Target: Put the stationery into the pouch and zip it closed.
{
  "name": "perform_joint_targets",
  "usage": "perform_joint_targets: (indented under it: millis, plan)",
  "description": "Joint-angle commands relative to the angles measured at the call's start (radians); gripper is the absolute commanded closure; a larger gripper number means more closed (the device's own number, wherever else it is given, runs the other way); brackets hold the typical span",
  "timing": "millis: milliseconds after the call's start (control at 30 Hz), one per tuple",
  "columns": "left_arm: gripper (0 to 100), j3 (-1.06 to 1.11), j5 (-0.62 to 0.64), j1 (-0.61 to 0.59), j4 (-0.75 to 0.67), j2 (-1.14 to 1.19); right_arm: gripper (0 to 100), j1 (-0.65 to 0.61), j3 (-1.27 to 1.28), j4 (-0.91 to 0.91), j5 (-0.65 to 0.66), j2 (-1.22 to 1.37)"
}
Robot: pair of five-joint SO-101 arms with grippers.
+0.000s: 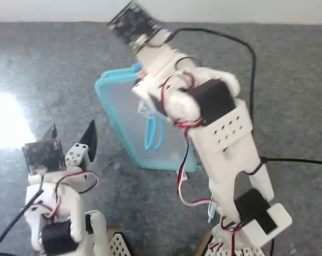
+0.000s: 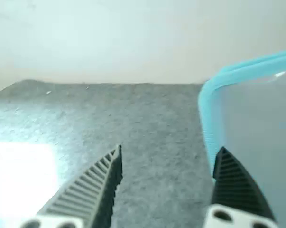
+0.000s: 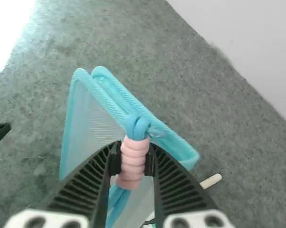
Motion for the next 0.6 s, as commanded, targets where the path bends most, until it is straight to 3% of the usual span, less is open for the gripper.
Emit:
perform_joint_targets:
  millis: [0,133,300,567]
  plan:
    - [70,-0.076,0.038,0.180,-0.032,0.127,99.2,0.024,-0.123,0.045,-0.015,-0.016]
    - [68,-0.122,0.104,0.253,-0.166,0.354,99.2,-0.074,-0.302,0.206,0.011,-0.016]
    - [64,-0.312,0.172,0.288,-0.213,0.614,99.2,-0.107,-0.330,0.217,0.032,-0.033]
    - [64,-0.547,0.172,0.124,-0.238,0.895,99.2,-0.114,-0.207,0.217,0.153,-0.077]
